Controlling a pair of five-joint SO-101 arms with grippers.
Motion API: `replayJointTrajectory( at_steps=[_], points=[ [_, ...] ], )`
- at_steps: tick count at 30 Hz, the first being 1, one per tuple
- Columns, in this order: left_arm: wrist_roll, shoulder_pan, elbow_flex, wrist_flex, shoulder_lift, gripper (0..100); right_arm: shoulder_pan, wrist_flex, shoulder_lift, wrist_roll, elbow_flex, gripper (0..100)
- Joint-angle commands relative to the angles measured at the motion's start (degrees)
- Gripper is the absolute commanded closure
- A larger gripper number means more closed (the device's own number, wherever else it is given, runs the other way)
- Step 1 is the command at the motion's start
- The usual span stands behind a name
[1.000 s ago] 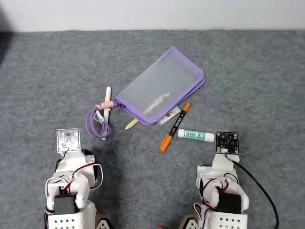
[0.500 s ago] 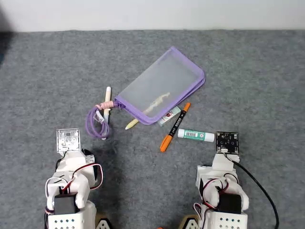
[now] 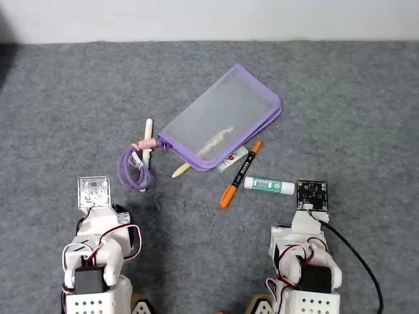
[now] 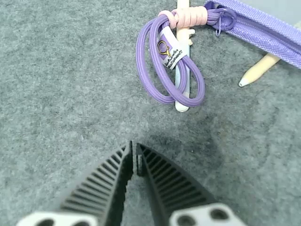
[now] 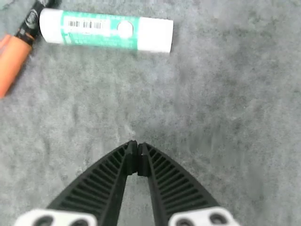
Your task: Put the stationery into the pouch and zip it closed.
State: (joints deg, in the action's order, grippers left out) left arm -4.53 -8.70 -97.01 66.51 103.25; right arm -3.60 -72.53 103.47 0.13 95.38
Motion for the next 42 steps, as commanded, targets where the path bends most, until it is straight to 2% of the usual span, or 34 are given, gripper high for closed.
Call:
replayJointTrajectory(
  at_steps=[1,5,12,26,35,38,42],
  points=[
    [0.3,0.0,0.6,-0.5,0.4,98,-0.4,8.5,0.5,-0.6,0.8,99.1],
    [0.3,0.0,0.6,-0.5,0.4,98,0.7,12.8,0.5,-6.5,-5.4,99.1],
    [0.3,0.0,0.6,-0.5,0.4,98,14.2,13.1,-6.8,-11.6,-19.3,99.1],
    [0.3,0.0,0.6,-0.5,0.4,98,29.2,13.1,-67.6,-21.9,-63.1,99.1],
    [0.3,0.0,0.6,-0.5,0.4,98,34.7,13.1,-93.0,-23.5,-84.0,98.8],
    [0.3,0.0,0.6,-0.5,0.4,98,36.3,12.1,-99.7,-21.6,-88.0,93.1],
    [0.3,0.0,0.6,-0.5,0.4,98,39.1,10.6,-106.7,-17.1,-94.2,76.8]
  ],
)
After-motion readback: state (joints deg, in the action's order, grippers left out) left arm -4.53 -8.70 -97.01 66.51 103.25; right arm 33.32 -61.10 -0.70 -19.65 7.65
